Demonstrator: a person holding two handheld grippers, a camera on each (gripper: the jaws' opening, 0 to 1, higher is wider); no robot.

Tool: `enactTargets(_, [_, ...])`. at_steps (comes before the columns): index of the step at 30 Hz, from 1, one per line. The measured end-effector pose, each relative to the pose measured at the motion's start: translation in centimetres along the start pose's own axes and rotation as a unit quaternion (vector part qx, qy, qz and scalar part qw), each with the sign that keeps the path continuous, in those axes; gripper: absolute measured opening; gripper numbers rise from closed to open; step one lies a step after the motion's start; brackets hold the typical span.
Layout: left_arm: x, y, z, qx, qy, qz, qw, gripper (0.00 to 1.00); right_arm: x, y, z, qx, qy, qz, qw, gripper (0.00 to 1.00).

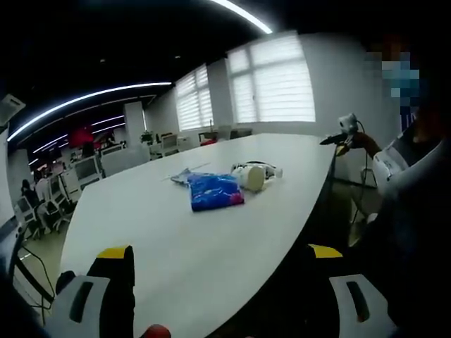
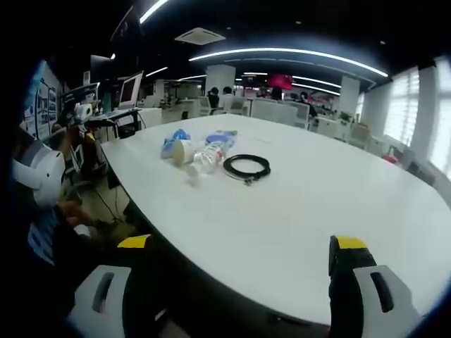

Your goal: Arrange the tabletop items into an orderly group along one side of the table until the central work area is clear of visible clutter.

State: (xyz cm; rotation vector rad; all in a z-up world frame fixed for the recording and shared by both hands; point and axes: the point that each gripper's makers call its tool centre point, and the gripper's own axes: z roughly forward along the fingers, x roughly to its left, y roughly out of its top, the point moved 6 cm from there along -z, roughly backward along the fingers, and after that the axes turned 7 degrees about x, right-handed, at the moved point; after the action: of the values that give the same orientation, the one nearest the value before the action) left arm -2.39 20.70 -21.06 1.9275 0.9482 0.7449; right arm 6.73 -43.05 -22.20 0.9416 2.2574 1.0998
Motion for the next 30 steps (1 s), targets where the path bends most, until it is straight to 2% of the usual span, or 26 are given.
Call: enactTargets(30, [-0.4,0.5,1.3,-0.009,-0.013,0.011,0.9998,1.00,0.5,0.5,0.4,-0.011,0.003,-0.006,0.9999,1.00])
